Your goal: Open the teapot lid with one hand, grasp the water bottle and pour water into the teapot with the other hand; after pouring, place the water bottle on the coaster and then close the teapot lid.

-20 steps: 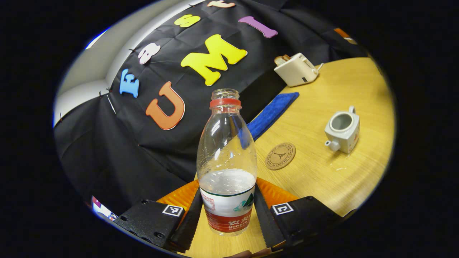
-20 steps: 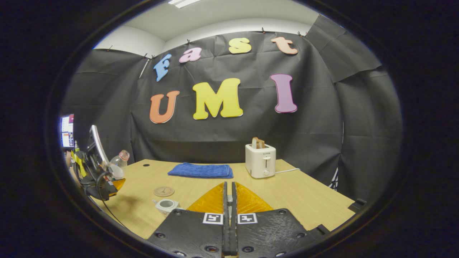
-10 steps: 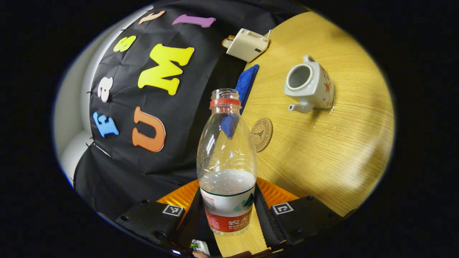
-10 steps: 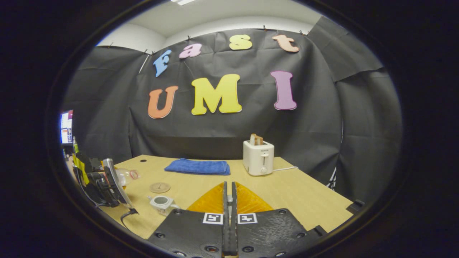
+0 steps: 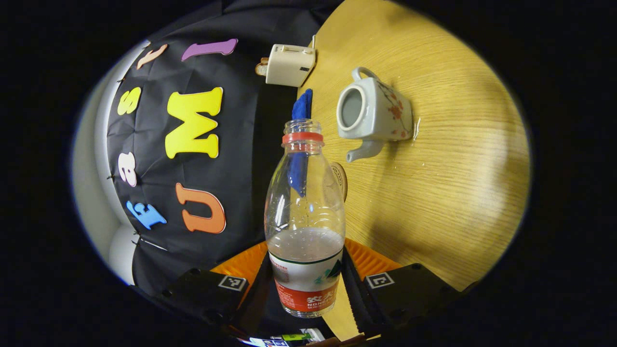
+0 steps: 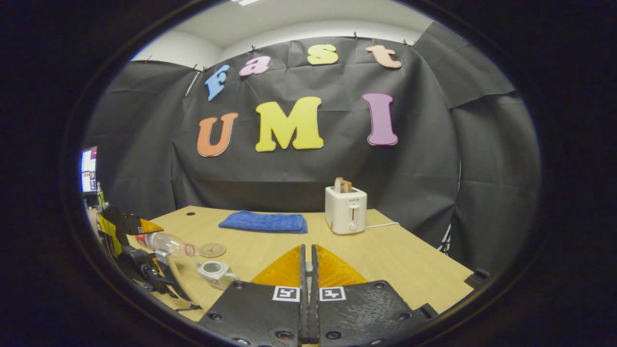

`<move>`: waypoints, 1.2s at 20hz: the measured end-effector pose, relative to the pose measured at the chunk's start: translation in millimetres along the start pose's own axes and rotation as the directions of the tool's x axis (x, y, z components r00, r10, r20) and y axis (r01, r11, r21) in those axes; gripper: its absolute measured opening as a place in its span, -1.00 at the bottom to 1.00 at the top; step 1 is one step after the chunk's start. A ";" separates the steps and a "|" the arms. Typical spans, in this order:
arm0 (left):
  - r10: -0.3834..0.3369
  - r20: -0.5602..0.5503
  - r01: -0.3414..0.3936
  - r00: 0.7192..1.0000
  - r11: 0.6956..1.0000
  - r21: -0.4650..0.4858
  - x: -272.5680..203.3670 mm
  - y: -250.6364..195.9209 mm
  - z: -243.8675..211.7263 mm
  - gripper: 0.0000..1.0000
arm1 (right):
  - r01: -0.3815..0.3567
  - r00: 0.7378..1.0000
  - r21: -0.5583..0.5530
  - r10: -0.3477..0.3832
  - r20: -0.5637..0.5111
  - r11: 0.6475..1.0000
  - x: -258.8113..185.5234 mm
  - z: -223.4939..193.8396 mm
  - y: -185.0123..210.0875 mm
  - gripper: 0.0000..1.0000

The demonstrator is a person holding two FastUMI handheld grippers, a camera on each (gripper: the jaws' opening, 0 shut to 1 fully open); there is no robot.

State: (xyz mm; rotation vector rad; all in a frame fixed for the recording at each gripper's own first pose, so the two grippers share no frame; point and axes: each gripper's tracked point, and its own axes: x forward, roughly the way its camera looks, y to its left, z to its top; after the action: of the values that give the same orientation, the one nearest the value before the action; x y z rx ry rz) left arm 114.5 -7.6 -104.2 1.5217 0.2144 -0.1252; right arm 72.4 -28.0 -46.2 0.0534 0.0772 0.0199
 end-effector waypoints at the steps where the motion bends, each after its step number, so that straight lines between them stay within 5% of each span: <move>1: -0.002 -0.004 0.002 1.000 1.000 0.023 -0.6 -0.1 2.0 0.49 | 0.000 1.000 -0.002 0.000 -0.001 1.000 0.0 -0.4 -0.2 -1.00; 10: 0.000 -0.045 0.009 0.999 0.978 0.207 -3.1 14.6 10.7 0.49 | 0.007 1.000 -0.014 -0.007 0.004 1.000 -0.2 1.5 -2.9 -1.00; 24: 0.080 -0.086 -0.031 0.993 0.886 0.463 -0.6 42.8 25.4 0.49 | 0.013 1.000 -0.006 -0.013 0.004 1.000 2.0 3.6 -12.6 -1.00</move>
State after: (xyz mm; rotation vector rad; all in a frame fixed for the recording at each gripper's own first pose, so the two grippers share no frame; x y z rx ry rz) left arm 124.6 -30.9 -61.4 2.0121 0.2334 -0.0518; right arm 74.9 -40.6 -43.5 0.0472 0.0733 0.0067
